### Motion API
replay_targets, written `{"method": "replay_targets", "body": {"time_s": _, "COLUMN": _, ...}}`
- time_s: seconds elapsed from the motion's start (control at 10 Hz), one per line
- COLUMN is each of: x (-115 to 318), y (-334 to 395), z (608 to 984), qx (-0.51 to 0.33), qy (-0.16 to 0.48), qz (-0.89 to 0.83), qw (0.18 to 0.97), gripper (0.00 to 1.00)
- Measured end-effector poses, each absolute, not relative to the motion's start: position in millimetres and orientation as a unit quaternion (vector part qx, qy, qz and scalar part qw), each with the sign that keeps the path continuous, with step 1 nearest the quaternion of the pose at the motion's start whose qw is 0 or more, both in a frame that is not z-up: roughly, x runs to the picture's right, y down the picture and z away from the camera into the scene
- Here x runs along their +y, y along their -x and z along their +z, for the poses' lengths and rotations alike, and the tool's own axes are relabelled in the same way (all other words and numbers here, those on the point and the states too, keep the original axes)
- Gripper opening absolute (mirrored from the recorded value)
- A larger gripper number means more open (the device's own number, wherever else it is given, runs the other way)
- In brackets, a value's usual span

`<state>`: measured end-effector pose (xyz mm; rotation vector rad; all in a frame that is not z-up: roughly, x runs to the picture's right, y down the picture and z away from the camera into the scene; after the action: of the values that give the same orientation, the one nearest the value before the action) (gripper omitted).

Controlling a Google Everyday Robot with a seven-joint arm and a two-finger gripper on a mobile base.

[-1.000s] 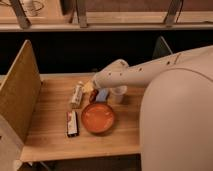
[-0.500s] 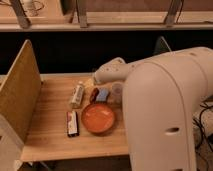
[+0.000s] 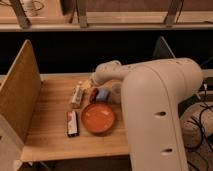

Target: Place the pepper on the white sponge

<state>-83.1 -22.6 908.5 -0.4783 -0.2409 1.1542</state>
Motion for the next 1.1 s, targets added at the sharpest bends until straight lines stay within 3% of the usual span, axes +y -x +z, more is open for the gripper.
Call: {"method": "replay_targets", "body": {"time_s": 1.1, "x": -7, "y": 79, "z": 931, "qx": -0.098, "qy": 0.258, "qz": 0.556, "qw": 0.784, "gripper": 0.80}}
